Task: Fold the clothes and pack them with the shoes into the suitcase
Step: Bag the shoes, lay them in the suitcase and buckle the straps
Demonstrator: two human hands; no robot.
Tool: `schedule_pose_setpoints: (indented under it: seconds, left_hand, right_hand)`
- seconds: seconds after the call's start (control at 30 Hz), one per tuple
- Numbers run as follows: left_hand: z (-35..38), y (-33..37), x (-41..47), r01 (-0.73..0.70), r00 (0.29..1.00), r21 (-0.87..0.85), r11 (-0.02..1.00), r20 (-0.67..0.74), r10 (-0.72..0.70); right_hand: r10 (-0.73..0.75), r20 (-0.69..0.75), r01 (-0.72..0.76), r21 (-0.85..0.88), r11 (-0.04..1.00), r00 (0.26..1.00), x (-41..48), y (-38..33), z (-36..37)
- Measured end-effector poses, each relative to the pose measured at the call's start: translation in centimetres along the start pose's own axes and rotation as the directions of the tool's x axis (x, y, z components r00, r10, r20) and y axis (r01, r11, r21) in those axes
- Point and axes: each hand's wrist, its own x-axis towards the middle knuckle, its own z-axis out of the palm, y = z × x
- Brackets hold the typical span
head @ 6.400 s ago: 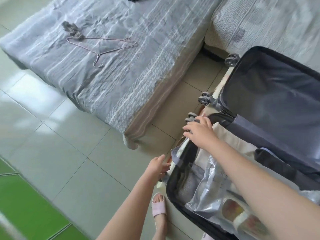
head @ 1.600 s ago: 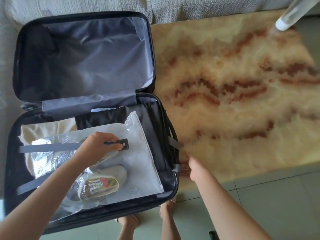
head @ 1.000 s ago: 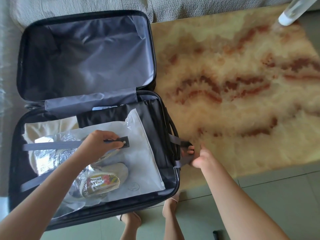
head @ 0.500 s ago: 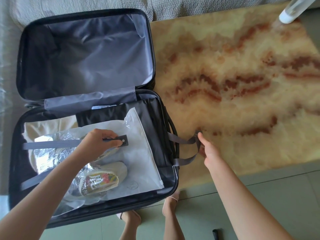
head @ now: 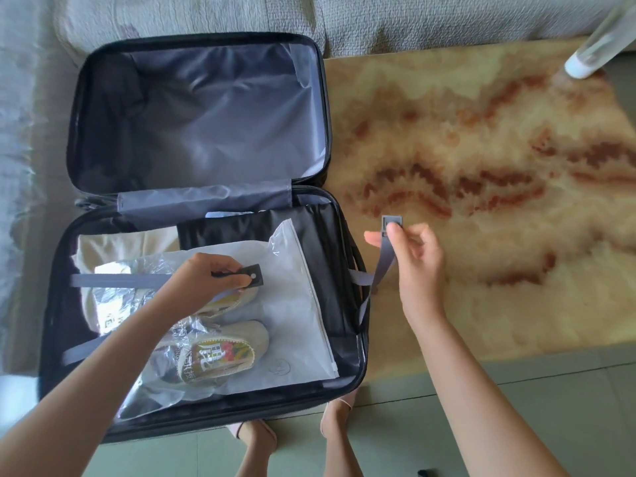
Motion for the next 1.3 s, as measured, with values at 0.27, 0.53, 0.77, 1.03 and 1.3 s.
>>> schedule_pose_setpoints:
  seconds: [0.27, 0.53, 0.77, 1.03, 1.3]
  left_hand:
    - [-3.4, -0.5, -2.0, -0.058, 0.997, -0.046, 0.997, 0.049, 0.061]
    - [-6.2, -3.0, -3.3, -0.024, 0.979, -0.092, 0.995, 0.199, 0.042]
    - [-7.0, -3.9, -3.7, 0.074, 0.944, -0.3, 0.951, 0.328, 0.03]
    - [-7.3, -4.4, -3.0, 0.073, 0.92, -0.266, 0.961, 0.389, 0.038]
    - [-7.1, -4.3, -2.8, 0.053, 0.919, -0.292, 0.955, 0.388, 0.068]
  right_hand:
    - [-0.076, 0.371, 0.137, -0.143, 0.98, 0.926, -4.0, -0.1, 7.5]
    - [-0.26, 0.485, 0.427, -0.273, 0.862, 0.835, -7.0, 2.9, 12.0]
    - [-0.488, 0.468, 0.649, -0.285, 0.705, 0.736, -8.0, 4.4, 14.2]
    - [-0.469, 0.409, 0.593, -0.262, 0.761, 0.783, -8.2, 4.4, 14.4]
    - [-0.486, 0.453, 0.633, -0.262, 0.728, 0.747, -7.7, 4.2, 14.4]
